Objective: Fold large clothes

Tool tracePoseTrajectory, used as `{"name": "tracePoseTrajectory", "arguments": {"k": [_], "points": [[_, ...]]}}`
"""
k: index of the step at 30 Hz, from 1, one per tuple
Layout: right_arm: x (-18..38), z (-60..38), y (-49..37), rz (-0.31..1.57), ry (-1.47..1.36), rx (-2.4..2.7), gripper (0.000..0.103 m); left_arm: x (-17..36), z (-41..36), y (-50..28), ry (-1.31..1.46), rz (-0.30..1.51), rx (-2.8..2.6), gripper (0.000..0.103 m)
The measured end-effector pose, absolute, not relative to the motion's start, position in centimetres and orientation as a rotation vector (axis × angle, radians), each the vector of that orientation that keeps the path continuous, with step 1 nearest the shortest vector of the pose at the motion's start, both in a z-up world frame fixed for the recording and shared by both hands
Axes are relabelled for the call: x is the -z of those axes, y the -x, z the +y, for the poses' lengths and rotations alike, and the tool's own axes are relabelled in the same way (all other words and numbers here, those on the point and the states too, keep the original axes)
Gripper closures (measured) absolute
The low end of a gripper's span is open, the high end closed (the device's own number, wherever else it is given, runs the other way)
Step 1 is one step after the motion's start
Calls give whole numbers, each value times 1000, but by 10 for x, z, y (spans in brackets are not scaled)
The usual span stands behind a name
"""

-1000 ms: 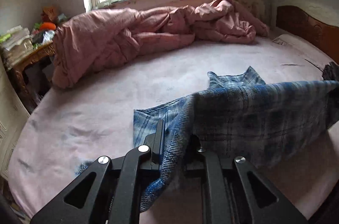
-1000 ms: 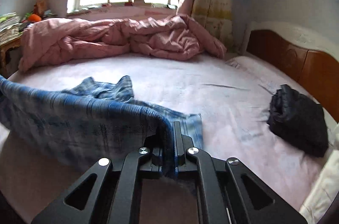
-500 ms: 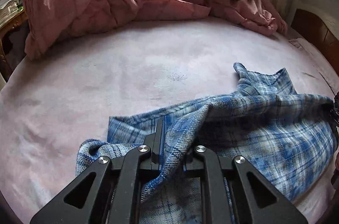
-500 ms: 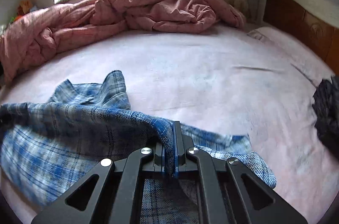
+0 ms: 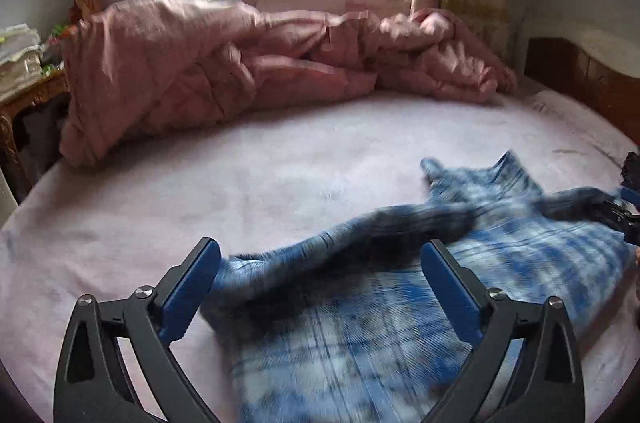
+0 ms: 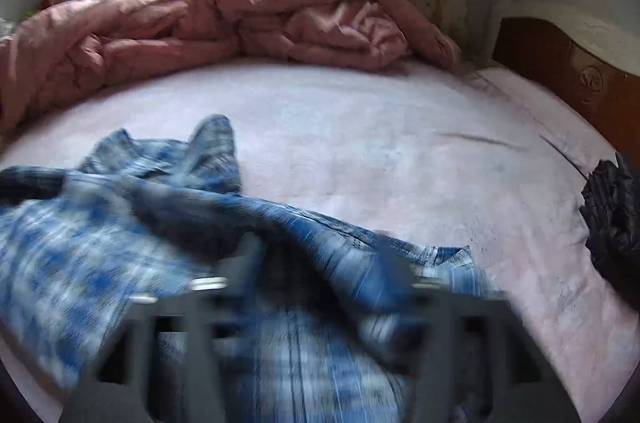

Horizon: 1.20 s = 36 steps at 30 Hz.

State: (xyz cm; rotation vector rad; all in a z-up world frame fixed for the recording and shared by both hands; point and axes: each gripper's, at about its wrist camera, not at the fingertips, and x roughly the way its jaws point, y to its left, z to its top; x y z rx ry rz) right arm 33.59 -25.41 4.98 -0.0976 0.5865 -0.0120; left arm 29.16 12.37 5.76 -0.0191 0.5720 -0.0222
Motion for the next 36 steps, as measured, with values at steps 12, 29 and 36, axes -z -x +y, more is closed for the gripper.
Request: {"name": "tracePoseTrajectory", "arguments": {"k": [12, 29, 36], "points": [[-48, -360, -298, 643, -220, 80, 0, -61, 180, -262, 216, 675, 1, 0], [-33, -362, -343, 582, -239, 27, 94, -35, 169, -287, 236, 626, 39, 94], [-56, -375, -341, 476, -156, 198, 103, -62, 155, -308, 143, 560, -21, 94]]}}
